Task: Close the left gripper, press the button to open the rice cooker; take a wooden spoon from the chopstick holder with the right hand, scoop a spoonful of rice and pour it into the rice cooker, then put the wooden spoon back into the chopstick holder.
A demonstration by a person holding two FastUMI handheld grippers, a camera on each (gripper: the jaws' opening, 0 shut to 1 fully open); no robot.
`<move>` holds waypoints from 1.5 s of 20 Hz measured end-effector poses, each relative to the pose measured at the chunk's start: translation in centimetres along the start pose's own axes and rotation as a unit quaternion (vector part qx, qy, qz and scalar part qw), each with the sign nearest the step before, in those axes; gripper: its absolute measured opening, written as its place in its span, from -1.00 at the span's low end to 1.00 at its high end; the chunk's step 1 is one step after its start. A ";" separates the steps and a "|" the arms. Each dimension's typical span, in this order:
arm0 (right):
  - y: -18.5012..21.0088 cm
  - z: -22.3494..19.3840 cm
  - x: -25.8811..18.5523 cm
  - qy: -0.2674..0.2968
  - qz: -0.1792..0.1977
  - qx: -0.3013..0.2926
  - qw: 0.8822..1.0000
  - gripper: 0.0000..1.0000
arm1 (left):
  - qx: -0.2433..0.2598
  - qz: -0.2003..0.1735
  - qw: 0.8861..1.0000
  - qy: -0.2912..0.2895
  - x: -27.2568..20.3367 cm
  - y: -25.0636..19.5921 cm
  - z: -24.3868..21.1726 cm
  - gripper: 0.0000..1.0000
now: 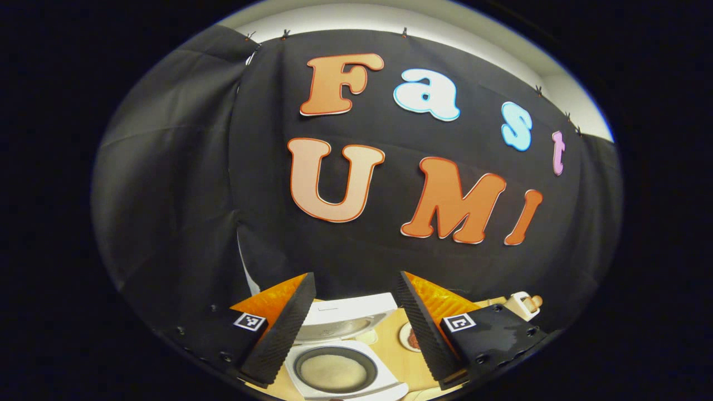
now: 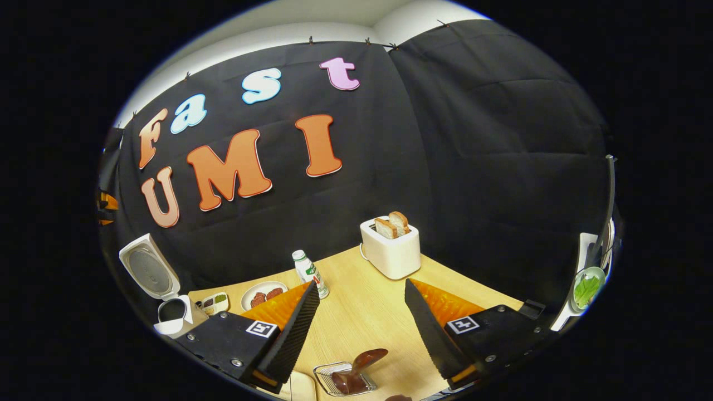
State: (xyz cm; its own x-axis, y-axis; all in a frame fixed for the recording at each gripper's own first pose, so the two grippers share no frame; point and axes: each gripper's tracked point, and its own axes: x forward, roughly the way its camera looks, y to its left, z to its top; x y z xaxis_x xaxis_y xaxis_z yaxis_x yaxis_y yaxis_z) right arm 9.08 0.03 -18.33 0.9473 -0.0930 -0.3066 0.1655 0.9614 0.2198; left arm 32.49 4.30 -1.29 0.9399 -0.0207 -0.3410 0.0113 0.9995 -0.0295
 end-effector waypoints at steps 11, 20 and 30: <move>-2.2 -0.2 -0.7 0.003 -0.024 0.012 1.000 1.00 | -0.013 0.051 0.995 0.081 9.3 3.2 -6.0 0.99; -2.5 0.6 -1.2 0.003 -0.026 0.008 1.000 0.90 | -0.031 0.053 0.991 0.119 11.1 3.7 -9.0 1.00; -0.9 1.0 -0.9 0.016 0.032 0.003 0.999 0.90 | -0.035 0.025 0.987 0.155 4.6 0.4 -14.7 1.00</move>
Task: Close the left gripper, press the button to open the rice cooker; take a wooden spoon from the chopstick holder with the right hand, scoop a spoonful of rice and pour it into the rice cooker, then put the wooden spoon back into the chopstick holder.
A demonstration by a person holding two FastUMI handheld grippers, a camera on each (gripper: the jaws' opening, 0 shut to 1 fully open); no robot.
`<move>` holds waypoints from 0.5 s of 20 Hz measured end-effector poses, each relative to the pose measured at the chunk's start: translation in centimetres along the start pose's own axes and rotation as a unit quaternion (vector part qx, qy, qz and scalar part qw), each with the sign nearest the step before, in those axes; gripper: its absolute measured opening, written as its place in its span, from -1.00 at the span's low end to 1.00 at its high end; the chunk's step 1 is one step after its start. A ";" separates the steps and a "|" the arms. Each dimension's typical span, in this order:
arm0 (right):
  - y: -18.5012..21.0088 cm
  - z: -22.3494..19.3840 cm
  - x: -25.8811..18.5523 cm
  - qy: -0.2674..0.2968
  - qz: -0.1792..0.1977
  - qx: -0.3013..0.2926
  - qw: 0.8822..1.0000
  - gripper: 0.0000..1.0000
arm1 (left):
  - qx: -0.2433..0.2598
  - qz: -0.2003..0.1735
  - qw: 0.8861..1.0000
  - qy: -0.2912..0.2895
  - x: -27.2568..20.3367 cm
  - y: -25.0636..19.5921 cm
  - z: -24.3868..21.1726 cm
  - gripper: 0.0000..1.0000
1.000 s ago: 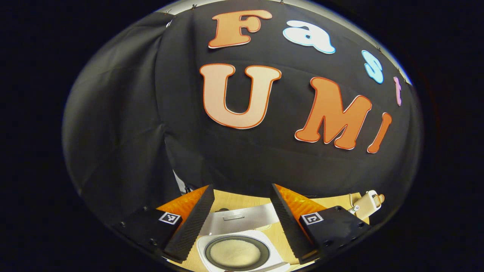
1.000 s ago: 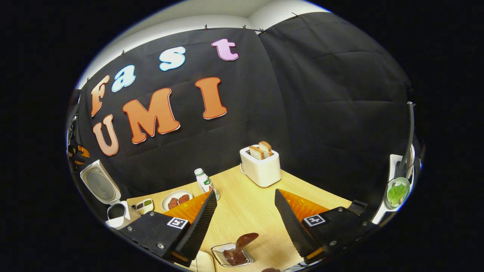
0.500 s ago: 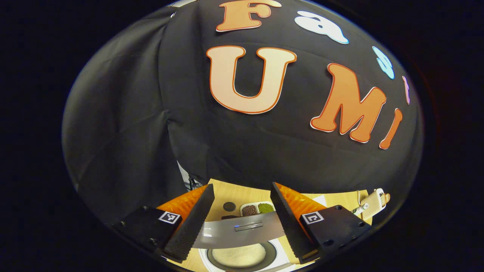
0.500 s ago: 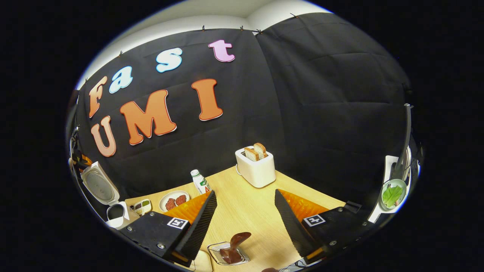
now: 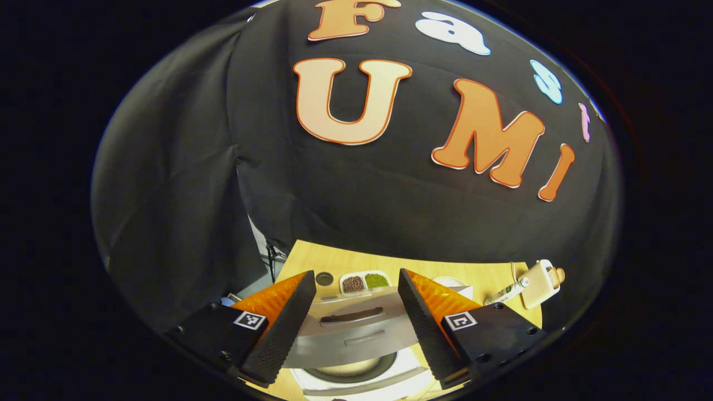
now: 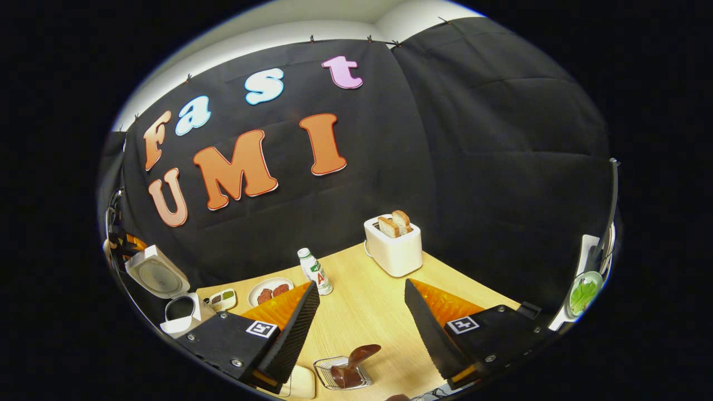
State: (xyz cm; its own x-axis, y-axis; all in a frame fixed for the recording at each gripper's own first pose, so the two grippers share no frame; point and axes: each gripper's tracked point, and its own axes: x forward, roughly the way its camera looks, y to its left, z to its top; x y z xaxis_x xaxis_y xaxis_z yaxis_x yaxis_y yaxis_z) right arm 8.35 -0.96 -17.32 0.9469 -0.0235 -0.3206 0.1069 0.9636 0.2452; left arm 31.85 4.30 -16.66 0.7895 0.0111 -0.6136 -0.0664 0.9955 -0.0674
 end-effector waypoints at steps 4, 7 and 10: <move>0.1 0.6 0.1 -0.006 0.018 -0.010 1.000 0.89 | 0.016 0.023 1.000 -0.002 -1.5 -0.4 -5.0 1.00; 0.1 1.3 -0.1 -0.010 0.030 -0.022 0.999 0.90 | 0.036 0.037 0.999 0.000 -2.2 -0.7 -9.0 1.00; 0.1 1.8 -0.3 -0.013 0.043 -0.025 0.999 0.90 | 0.012 0.036 0.999 0.002 -2.5 -1.1 -12.0 1.00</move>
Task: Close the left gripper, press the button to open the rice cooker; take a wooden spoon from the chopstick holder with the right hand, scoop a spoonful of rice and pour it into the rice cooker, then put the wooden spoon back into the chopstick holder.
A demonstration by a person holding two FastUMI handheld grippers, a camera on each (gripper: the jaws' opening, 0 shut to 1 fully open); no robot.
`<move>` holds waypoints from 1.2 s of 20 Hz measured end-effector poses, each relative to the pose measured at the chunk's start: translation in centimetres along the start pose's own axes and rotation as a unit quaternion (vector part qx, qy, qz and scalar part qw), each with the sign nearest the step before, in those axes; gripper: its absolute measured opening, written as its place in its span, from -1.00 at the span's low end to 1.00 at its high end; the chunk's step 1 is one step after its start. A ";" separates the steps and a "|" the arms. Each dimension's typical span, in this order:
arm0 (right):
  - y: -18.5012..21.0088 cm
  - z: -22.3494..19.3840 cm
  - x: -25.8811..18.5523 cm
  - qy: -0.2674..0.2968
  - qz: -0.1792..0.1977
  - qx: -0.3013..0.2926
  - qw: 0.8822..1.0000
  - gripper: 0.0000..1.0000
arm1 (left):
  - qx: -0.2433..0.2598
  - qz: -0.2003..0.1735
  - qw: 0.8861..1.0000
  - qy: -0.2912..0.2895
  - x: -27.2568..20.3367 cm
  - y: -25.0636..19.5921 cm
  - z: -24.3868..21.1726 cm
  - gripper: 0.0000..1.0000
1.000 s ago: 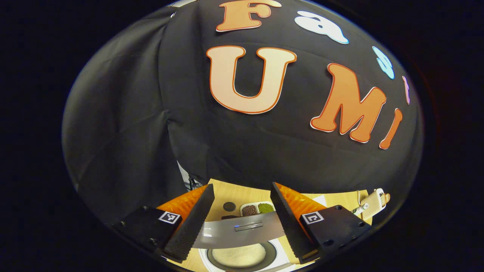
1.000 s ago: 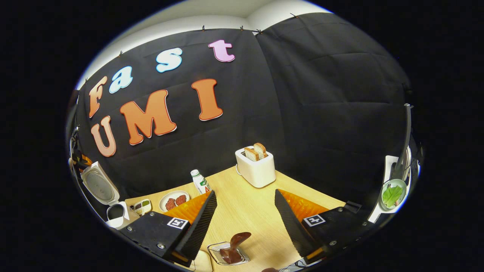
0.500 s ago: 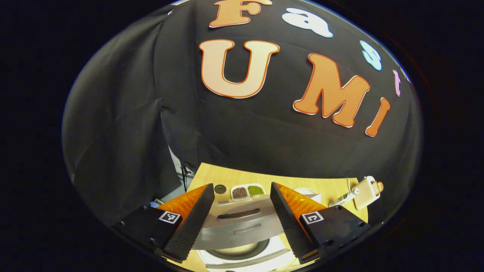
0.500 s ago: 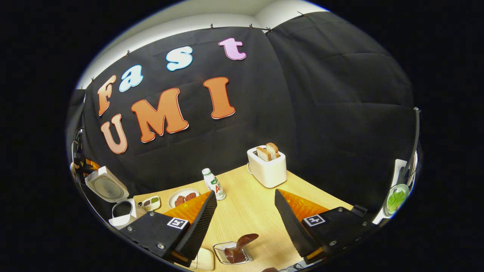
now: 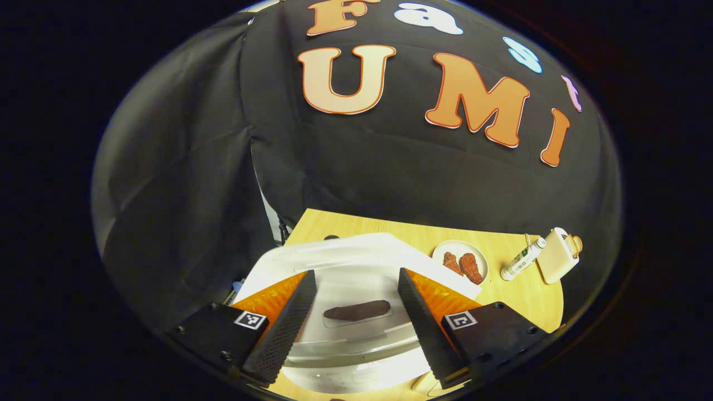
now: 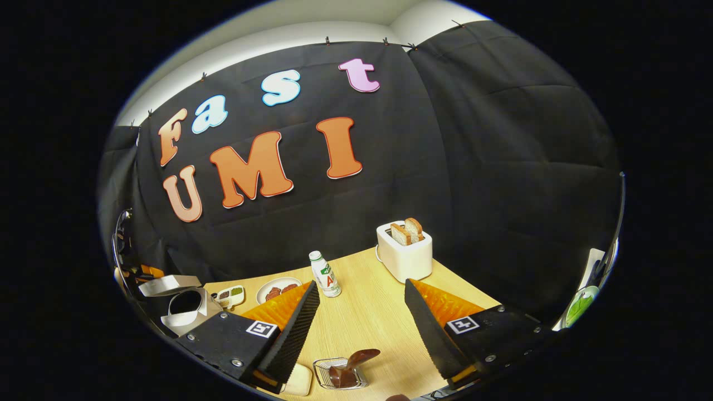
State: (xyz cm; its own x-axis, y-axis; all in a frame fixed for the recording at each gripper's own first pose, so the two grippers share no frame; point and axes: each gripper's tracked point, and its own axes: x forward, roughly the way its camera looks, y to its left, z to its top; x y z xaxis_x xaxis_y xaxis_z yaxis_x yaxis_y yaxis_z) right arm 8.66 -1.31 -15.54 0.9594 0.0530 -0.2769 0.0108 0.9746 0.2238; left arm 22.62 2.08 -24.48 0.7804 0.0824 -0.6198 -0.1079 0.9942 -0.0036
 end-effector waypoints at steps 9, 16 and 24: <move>-0.7 -1.9 0.7 0.031 0.022 0.006 0.999 0.89 | 0.041 0.023 0.999 -0.001 0.4 -0.4 -7.0 1.00; -1.0 -2.6 1.1 0.041 0.031 0.010 0.999 0.90 | 0.033 0.043 0.998 -0.011 1.0 0.4 -9.9 1.00; -1.4 -3.0 1.6 0.047 0.037 0.014 0.998 0.90 | 0.039 0.024 0.998 -0.040 1.1 0.2 -9.3 1.00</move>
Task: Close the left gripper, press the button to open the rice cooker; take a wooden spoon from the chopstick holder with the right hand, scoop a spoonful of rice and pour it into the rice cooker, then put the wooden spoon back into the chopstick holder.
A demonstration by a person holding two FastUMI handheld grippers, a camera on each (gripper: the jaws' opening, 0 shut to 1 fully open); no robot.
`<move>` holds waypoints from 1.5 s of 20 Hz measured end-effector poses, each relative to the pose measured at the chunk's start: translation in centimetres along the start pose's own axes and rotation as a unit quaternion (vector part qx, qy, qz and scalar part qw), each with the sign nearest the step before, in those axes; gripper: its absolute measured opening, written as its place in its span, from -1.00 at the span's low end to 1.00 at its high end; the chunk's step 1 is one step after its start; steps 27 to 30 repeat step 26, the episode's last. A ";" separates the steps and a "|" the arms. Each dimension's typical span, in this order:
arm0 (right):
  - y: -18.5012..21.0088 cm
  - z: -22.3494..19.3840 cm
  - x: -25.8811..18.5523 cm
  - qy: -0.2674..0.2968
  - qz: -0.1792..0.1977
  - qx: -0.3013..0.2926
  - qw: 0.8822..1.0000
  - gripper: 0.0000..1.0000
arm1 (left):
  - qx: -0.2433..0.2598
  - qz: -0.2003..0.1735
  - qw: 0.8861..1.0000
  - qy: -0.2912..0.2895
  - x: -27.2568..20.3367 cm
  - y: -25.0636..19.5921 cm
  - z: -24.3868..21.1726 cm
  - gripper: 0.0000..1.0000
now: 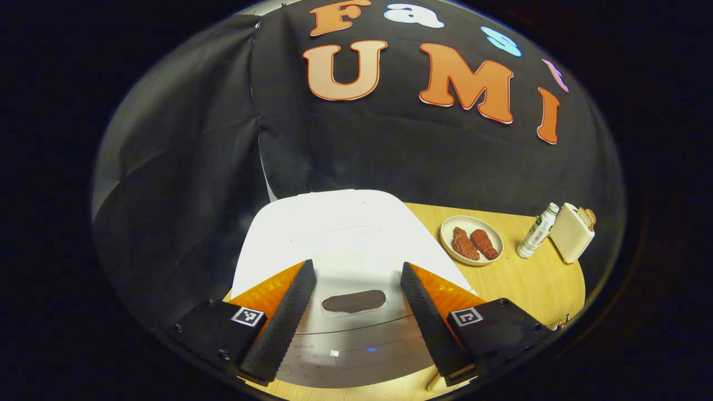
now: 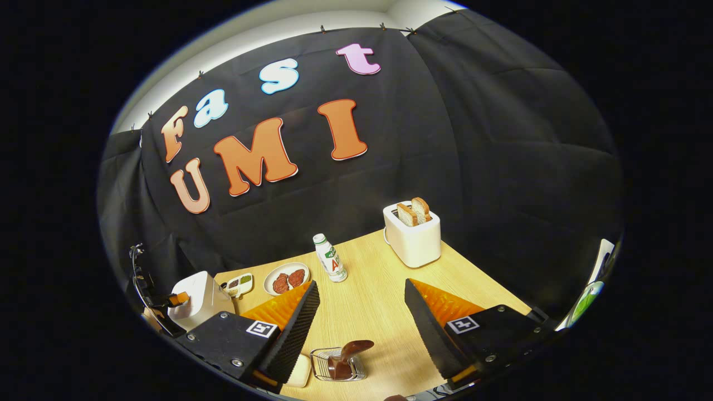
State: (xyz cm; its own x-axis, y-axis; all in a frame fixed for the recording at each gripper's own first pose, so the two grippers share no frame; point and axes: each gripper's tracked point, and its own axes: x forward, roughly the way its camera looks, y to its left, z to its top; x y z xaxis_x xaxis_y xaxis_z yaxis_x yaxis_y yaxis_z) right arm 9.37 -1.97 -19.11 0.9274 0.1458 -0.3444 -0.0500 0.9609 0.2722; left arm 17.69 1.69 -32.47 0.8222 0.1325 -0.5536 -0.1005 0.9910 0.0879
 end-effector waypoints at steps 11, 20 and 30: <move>0.1 3.2 -0.3 -0.034 -0.006 -0.029 0.999 0.90 | -0.022 0.014 0.999 -0.046 -3.9 -0.5 3.7 1.00; 1.9 8.1 -2.1 -0.085 0.007 -0.059 0.995 0.89 | -0.030 -0.029 0.983 -0.180 -17.3 -0.9 16.2 1.00; 2.2 12.5 -5.9 -0.143 0.000 -0.110 0.984 0.89 | -0.027 -0.024 0.968 -0.248 -25.9 0.2 19.5 1.00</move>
